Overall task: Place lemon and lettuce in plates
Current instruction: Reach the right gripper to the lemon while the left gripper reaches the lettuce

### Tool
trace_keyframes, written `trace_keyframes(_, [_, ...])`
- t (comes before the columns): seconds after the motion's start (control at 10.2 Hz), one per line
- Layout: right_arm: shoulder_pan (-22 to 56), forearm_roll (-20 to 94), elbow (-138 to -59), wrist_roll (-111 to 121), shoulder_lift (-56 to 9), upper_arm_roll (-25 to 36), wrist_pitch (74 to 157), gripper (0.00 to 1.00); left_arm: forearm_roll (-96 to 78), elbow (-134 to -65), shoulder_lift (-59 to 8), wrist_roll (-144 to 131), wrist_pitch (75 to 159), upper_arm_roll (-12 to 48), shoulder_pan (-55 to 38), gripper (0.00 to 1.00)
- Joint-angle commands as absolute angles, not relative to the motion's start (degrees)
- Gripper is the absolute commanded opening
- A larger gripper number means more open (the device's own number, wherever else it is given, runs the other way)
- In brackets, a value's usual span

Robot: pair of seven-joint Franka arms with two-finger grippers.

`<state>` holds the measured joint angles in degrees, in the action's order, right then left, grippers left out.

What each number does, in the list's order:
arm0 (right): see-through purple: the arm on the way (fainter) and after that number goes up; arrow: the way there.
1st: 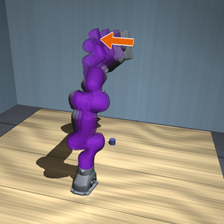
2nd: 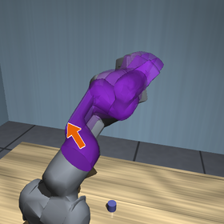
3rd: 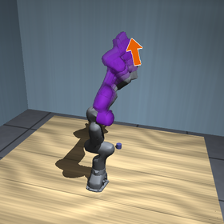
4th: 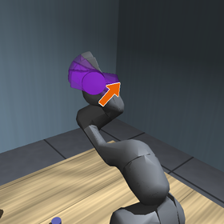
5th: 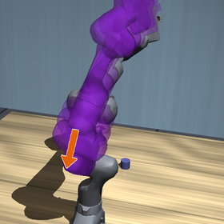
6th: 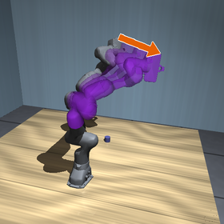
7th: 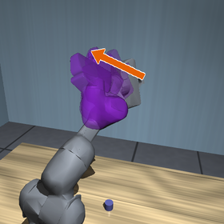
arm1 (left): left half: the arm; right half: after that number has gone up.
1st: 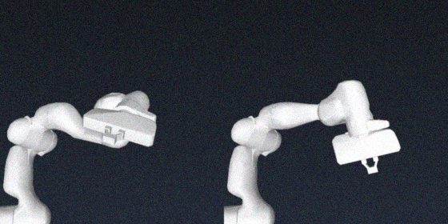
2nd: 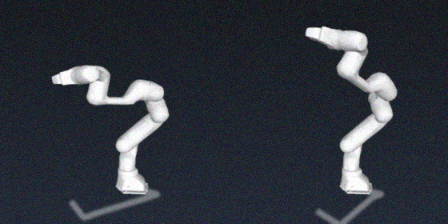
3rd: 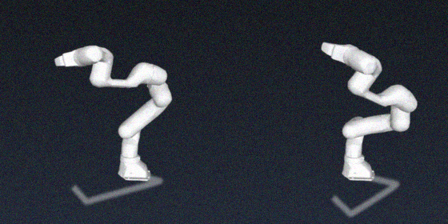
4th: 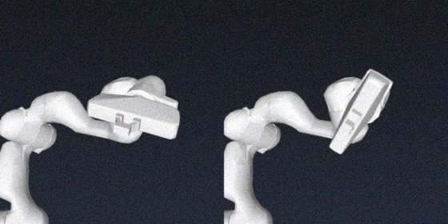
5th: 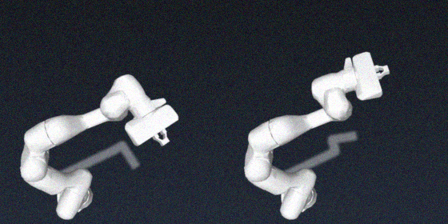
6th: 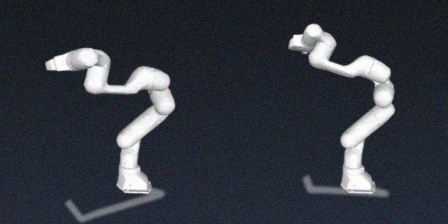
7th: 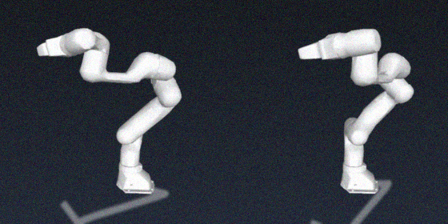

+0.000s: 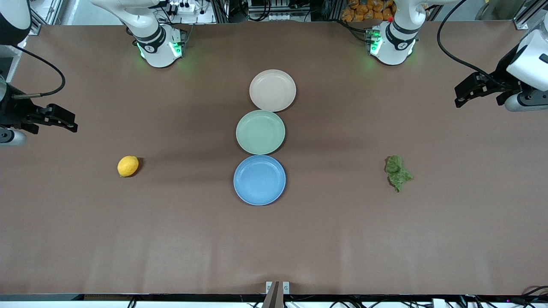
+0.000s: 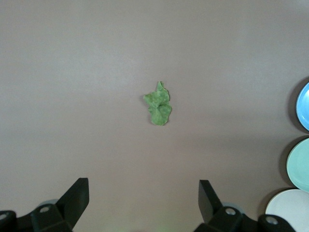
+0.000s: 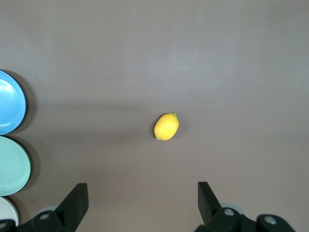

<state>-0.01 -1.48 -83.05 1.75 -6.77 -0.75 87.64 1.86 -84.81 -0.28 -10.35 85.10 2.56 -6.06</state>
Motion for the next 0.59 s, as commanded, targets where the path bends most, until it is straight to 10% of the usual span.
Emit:
trace_keyframes(0.0, [0.9,-2.5,-83.9,1.0,-6.0,-0.1,88.1,1.00,3.3,-83.9,-0.6,-10.5,85.1,2.7,-6.2,1.00])
trace_keyframes(0.49, [-0.3,-2.5,-84.9,0.9,-7.0,0.0,89.5,1.00,1.8,-89.9,-3.9,-10.0,88.8,3.1,-6.3,1.00])
